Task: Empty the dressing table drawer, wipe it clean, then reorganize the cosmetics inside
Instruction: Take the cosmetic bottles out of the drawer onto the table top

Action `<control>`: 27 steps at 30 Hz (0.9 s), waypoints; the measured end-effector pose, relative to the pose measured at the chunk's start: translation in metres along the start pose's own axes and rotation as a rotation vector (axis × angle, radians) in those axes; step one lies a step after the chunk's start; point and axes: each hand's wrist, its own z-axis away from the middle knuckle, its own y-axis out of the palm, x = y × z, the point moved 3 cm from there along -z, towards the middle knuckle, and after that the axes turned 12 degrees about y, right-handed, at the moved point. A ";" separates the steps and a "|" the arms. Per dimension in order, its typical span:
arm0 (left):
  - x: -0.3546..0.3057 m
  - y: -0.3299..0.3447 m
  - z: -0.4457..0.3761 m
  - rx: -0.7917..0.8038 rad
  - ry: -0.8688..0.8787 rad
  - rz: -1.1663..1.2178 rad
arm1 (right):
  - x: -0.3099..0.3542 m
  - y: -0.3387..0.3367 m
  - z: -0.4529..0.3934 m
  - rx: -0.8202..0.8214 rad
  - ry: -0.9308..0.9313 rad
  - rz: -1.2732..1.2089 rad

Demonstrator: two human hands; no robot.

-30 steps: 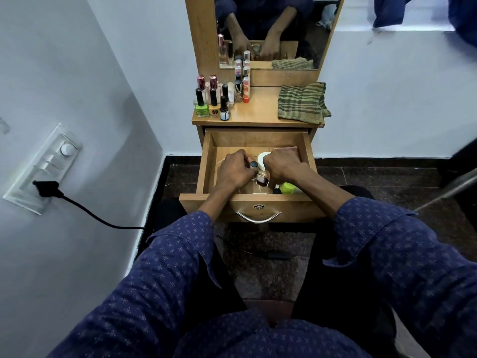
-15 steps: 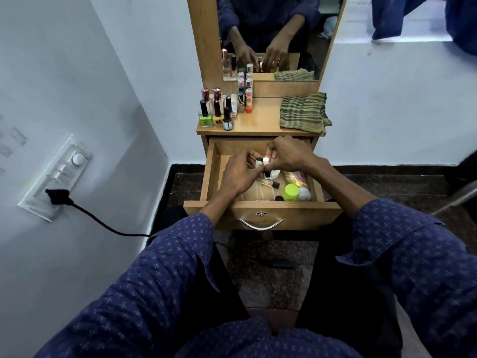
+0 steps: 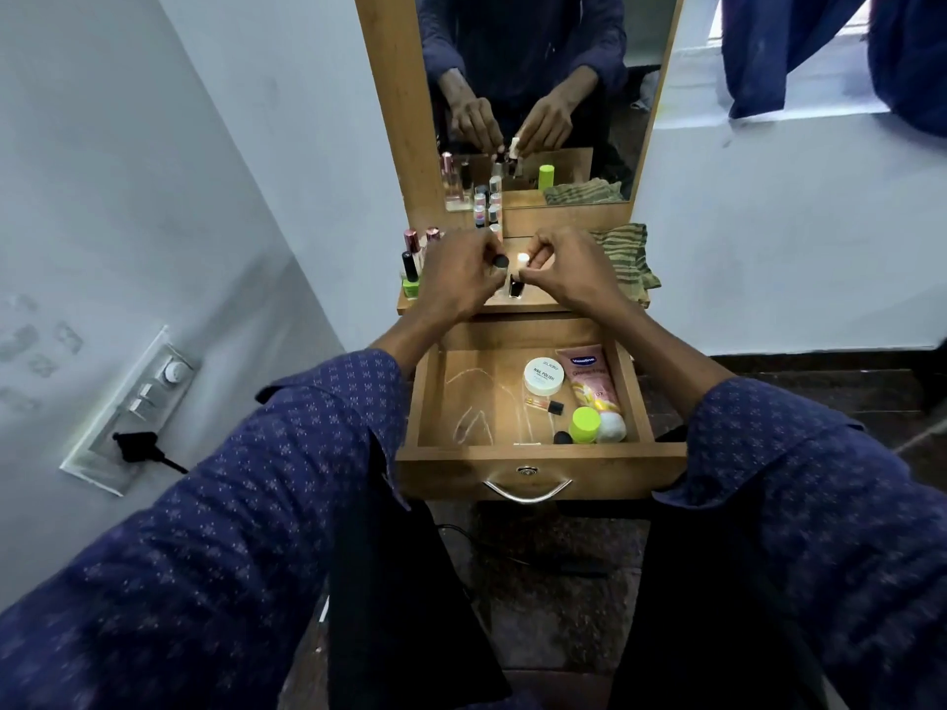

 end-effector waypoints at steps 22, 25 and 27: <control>0.047 0.007 -0.061 0.186 -0.175 -0.266 | 0.016 0.051 -0.043 -0.157 0.019 0.024; 0.050 0.010 -0.062 0.200 -0.194 -0.293 | 0.016 0.051 -0.045 -0.161 0.012 0.023; 0.051 0.012 -0.063 0.195 -0.197 -0.295 | 0.016 0.051 -0.045 -0.162 0.004 0.011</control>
